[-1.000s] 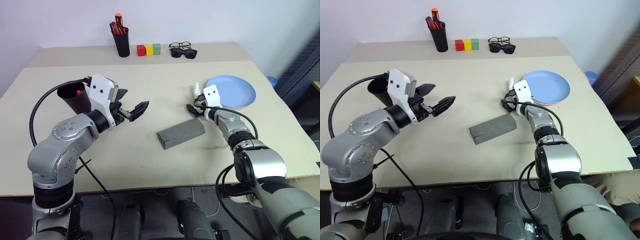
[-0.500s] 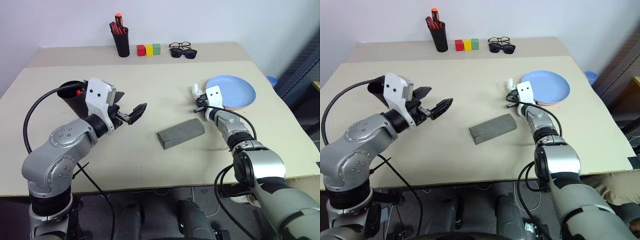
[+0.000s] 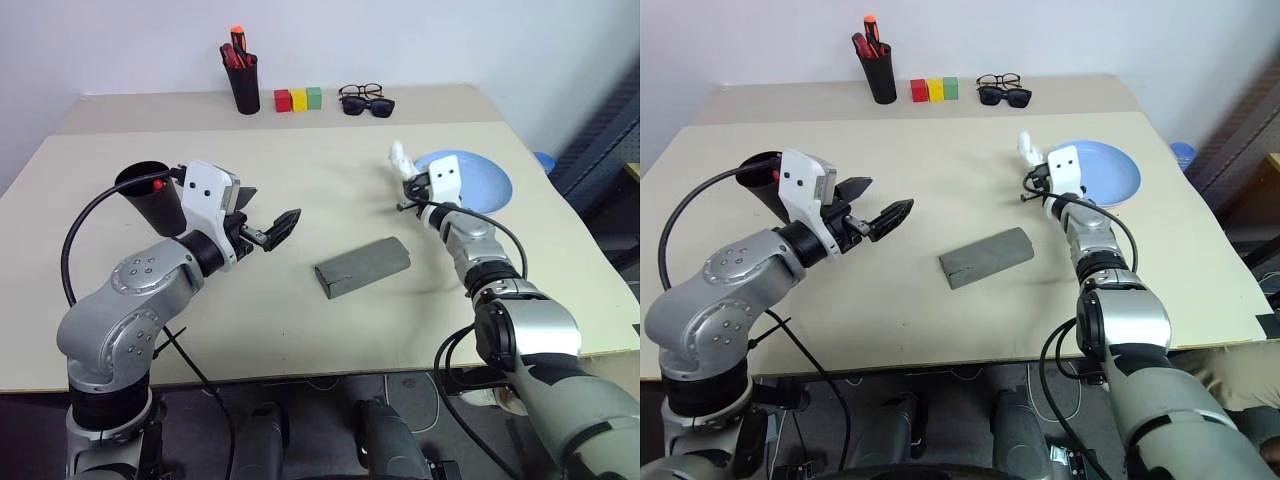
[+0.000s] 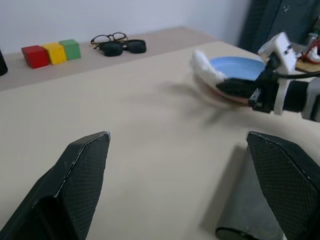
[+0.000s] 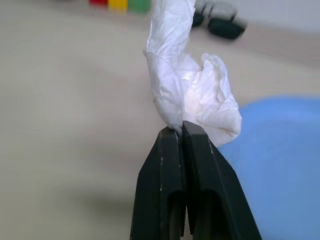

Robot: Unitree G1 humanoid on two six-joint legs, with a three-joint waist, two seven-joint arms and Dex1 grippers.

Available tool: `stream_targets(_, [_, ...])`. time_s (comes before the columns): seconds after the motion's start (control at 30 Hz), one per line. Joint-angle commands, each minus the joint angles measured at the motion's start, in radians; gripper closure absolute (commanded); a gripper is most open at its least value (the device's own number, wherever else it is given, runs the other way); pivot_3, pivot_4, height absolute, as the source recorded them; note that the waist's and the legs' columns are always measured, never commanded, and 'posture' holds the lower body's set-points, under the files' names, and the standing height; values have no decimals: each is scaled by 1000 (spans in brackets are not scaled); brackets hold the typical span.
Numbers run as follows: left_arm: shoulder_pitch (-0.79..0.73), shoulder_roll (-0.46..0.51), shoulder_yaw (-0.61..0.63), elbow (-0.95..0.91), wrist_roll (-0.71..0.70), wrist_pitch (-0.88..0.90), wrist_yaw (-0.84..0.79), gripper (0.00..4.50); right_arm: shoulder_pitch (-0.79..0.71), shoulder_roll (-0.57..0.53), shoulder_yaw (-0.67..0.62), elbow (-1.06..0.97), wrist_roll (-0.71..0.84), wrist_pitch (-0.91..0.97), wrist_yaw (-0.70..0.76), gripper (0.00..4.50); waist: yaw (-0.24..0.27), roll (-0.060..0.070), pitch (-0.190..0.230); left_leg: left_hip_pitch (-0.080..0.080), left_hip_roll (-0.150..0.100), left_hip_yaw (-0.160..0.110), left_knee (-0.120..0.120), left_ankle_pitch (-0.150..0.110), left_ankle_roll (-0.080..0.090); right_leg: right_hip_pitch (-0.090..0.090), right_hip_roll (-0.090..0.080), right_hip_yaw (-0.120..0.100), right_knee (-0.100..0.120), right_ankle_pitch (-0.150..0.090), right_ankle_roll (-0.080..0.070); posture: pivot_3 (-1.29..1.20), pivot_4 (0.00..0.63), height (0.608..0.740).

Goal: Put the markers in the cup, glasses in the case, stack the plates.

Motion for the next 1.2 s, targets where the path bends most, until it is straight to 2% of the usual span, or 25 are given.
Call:
stream_targets(0.03, [-26, -11, -26, 17, 8, -55, -16, 0, -61, -106, -21, -64, 10, -41, -18, 4450, 3, 0, 0, 0, 0, 0, 0, 0, 0, 0, 0, 0, 0, 0, 0, 0, 150, 740])
stream_targets(0.1, [-31, -17, -39, 32, 13, -73, -21, 0, -63, -151, -22, -48, 9, -19, -12, 4450, 2, 0, 0, -1, 0, 0, 0, 0, 0, 0, 0, 0, -1, 0, 0, 0, 150, 740])
stream_targets(0.2, [-32, -19, -60, 52, 24, -101, -31, 0, -56, -199, -12, -23, -2, 9, -10, 3587, 0, 0, 0, -1, 0, 0, 0, 0, 0, 0, 0, 0, -2, 0, 0, 0, 150, 740])
stream_targets(0.37, [-3, -10, -79, 74, 64, -239, -98, 0, -44, -242, -3, -18, -13, 16, 4, 1115, -12, 0, 0, 0, 0, 0, -1, 0, 0, 0, 0, 0, -1, 0, -1, 0, 150, 740])
stream_targets(0.57, [79, 25, -77, 154, 100, -402, -218, 0, 6, -282, 0, -68, 0, -16, 119, 1115, -12, 0, 0, -1, 0, 1, -1, 0, 0, 0, 0, 0, -2, 0, -1, 0, 150, 740])
stream_targets(0.73, [122, 72, -72, 220, 127, -502, -314, 0, 125, -341, -29, -200, 56, -20, 248, 1115, -1, 0, 0, -1, 0, 1, -1, 0, 0, -1, 0, 0, -2, 0, -1, 0, 150, 740])
stream_targets(0.9, [207, 105, -18, 207, 108, -582, -395, 0, 461, -423, -93, -611, 198, 109, 435, 1115, 12, 0, 0, -2, 0, 1, -1, 0, 0, -1, -1, 0, -4, -1, 0, 0, 150, 740])
stream_targets(1.03, [321, 128, 45, 190, 153, -693, -413, 0, 725, -461, -213, -950, 350, 288, 482, 1115, 8, 1, 0, -2, 0, 1, -2, 0, 1, -2, -1, 0, -3, -1, -1, 0, 150, 740])
stream_targets(1.13, [404, 130, 104, 176, 134, -753, -437, 0, 909, -482, -310, -1151, 453, 401, 523, 1115, 4, 1, 0, -1, 1, 2, -1, -1, 0, -1, -1, 1, -3, -1, -1, 0, 150, 740])
stream_targets(1.2, [443, 148, 136, 173, 95, -733, -460, 0, 1003, -485, -378, -1251, 507, 460, 528, 1115, 3, 1, 0, -1, 1, 2, 0, -1, 0, -1, -2, 0, -3, -3, 2, 0, 150, 740])
